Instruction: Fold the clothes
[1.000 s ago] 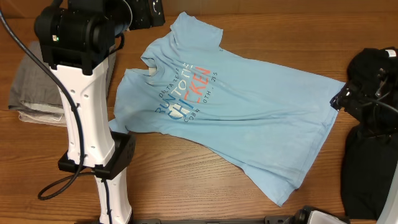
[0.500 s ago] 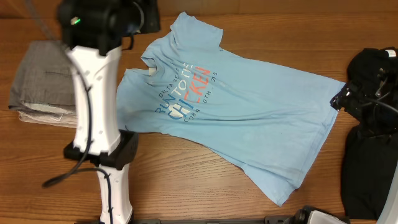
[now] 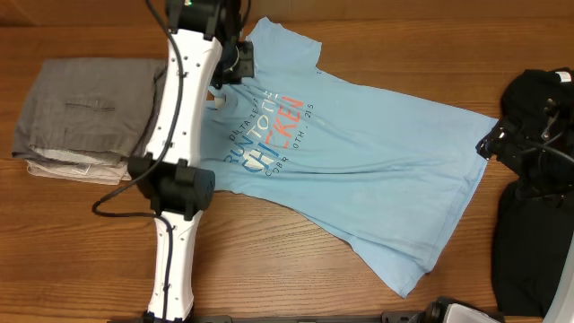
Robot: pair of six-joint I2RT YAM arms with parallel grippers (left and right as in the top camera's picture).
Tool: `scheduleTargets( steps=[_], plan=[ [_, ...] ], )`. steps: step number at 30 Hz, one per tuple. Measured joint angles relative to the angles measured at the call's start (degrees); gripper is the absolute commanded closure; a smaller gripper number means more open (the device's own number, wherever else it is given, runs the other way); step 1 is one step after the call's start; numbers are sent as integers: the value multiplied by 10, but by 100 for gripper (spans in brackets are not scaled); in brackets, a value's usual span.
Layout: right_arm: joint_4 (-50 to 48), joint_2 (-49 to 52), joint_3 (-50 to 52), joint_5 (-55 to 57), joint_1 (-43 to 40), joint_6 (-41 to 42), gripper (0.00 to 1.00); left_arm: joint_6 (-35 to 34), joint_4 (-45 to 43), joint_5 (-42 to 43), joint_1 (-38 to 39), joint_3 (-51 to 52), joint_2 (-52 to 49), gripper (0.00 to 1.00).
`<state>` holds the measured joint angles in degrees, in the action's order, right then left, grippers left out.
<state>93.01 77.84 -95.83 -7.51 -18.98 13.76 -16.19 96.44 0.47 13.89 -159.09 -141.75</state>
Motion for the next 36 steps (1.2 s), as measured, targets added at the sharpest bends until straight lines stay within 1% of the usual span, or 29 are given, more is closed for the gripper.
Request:
scheduleTargets(
  steps=[8,13,18,23,28,36],
  plan=[
    [0,0,0,0,0,0,0,-9,-33,-24,15,80,-44,96],
    [0,0,0,0,0,0,0,-15,-63,-29,18,87,-77,96],
    [0,0,0,0,0,0,0,-15,-67,-27,18,88,-108,96],
    [0,0,0,0,0,0,0,-17,-103,-22,26,91,-122,96],
    [0,0,0,0,0,0,0,-17,-123,-16,58,91,-122,96],
    [0,0,0,0,0,0,0,-17,-142,-11,139,91,-122,96]
  ],
)
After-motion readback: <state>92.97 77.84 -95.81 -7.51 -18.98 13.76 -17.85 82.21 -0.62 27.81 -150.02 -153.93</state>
